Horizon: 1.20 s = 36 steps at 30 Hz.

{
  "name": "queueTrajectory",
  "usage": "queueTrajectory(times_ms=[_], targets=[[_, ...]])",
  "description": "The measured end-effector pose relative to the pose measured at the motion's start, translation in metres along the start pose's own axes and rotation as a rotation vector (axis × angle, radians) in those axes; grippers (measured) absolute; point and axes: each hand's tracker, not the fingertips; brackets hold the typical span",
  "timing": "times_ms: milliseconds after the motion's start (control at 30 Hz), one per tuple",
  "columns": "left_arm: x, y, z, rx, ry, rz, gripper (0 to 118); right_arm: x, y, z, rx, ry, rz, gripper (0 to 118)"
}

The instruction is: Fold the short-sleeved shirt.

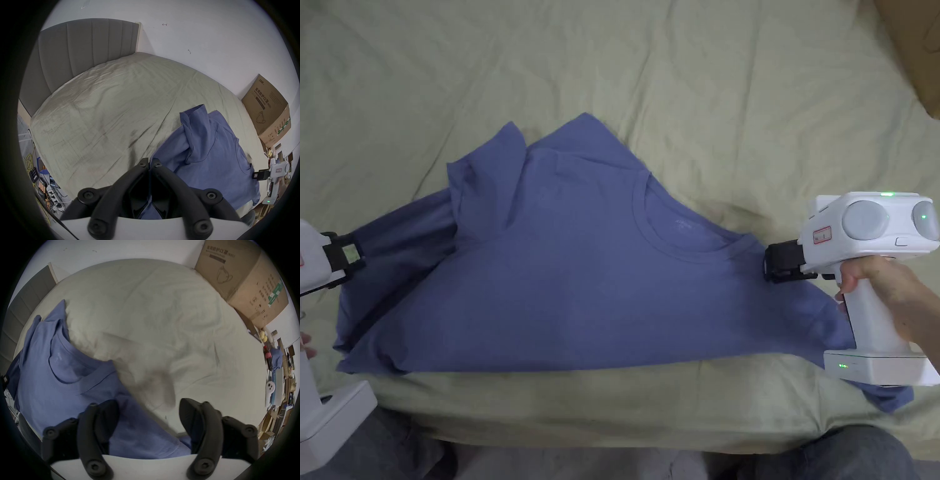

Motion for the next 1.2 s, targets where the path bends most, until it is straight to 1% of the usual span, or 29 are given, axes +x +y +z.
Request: queueTrajectory(times_ms=[33,67,133,167,200,233,267,300,367,400,500,567,633,733,800,900,967,1100,1200], targets=[[0.000,-0.001,-0.002,-0.005,0.004,0.002,0,0.000,-0.002,-0.004,-0.016,0.013,0.001,67],[0.000,-0.001,-0.004,-0.010,0.007,0.004,0,-0.001,-0.004,-0.008,-0.034,0.028,0.001,58],[-0.001,-0.002,-0.008,-0.022,0.012,0.011,0,-0.002,-0.004,-0.007,-0.028,0.061,-0.020,42],[-0.001,-0.003,-0.009,-0.026,0.012,0.016,0,-0.003,-0.004,-0.007,-0.028,0.074,-0.031,22],[-0.001,-0.004,-0.009,-0.028,0.011,0.020,0,-0.002,-0.002,-0.003,-0.030,0.079,-0.025,2],[0.000,-0.005,-0.009,-0.032,0.011,0.023,0,-0.001,0.000,0.003,-0.020,0.110,-0.016,2],[0.000,-0.005,-0.009,-0.033,0.009,0.026,0,-0.002,0.002,0.007,-0.010,0.148,-0.046,2],[0.000,-0.005,-0.008,-0.033,0.007,0.030,0,-0.001,0.004,0.013,-0.010,0.126,-0.038,2],[-0.001,-0.003,-0.004,-0.027,-0.008,0.048,0,0.002,0.007,0.031,0.041,0.125,0.015,2],[-0.001,-0.001,-0.002,-0.021,-0.015,0.058,0,0.003,0.007,0.043,0.058,0.136,0.007,2],[-0.004,0.008,0.013,0.019,-0.051,0.092,0,0.018,0.006,0.085,0.138,0.231,-0.054,2],[-0.007,0.020,0.026,0.070,-0.087,0.133,0,0.026,0.004,0.121,0.205,0.279,-0.062,2],[-0.009,0.035,0.043,0.117,-0.128,0.162,0,0.033,0.001,0.158,0.281,0.296,-0.068,2],[-0.009,0.061,0.072,0.200,-0.170,0.151,0,0.045,-0.004,0.216,0.411,0.267,-0.048,2],[-0.008,0.080,0.095,0.262,-0.205,0.148,0,0.056,-0.008,0.253,0.496,0.242,-0.063,2],[-0.006,0.108,0.131,0.370,-0.244,0.154,0,0.077,-0.013,0.304,0.609,0.194,-0.103,2],[-0.006,0.127,0.157,0.446,-0.256,0.160,0,0.092,-0.017,0.336,0.687,0.174,-0.153,2],[-0.009,0.160,0.202,0.557,-0.287,0.185,0,0.122,-0.022,0.387,0.803,0.165,-0.240,2],[-0.007,0.178,0.235,0.624,-0.339,0.193,0,0.137,-0.026,0.421,0.887,0.154,-0.270,2]])
